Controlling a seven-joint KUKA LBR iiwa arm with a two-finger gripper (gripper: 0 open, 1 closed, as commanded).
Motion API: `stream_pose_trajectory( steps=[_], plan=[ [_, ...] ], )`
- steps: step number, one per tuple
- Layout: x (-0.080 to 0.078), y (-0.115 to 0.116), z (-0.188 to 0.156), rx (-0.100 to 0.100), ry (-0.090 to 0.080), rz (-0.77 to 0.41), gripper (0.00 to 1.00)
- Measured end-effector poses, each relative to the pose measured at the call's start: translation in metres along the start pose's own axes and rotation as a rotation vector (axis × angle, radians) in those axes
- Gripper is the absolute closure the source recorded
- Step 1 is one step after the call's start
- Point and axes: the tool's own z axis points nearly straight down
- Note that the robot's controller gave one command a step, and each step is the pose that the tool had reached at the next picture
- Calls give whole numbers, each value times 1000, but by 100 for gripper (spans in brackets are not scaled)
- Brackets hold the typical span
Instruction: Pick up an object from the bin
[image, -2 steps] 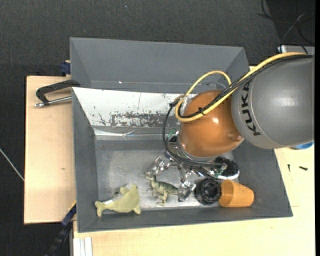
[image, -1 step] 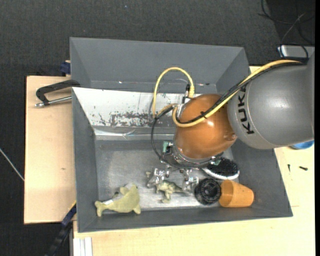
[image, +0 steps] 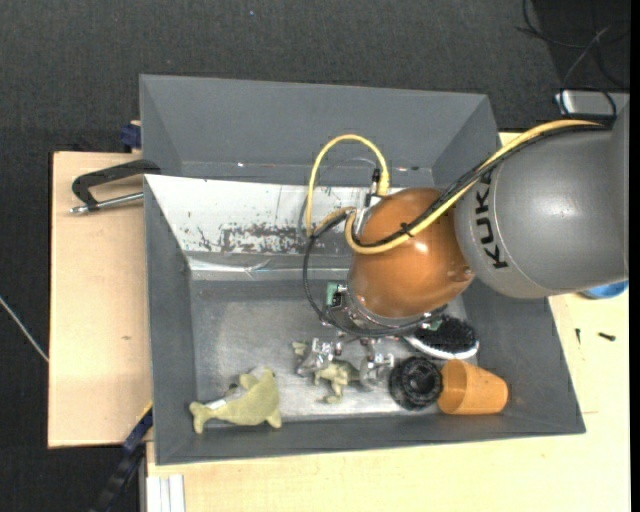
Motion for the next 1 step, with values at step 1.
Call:
stream_pose_trajectory(
  steps=[1],
  plan=[
    [19, -14, -184, 16, -2, -248, 100]
  ],
)
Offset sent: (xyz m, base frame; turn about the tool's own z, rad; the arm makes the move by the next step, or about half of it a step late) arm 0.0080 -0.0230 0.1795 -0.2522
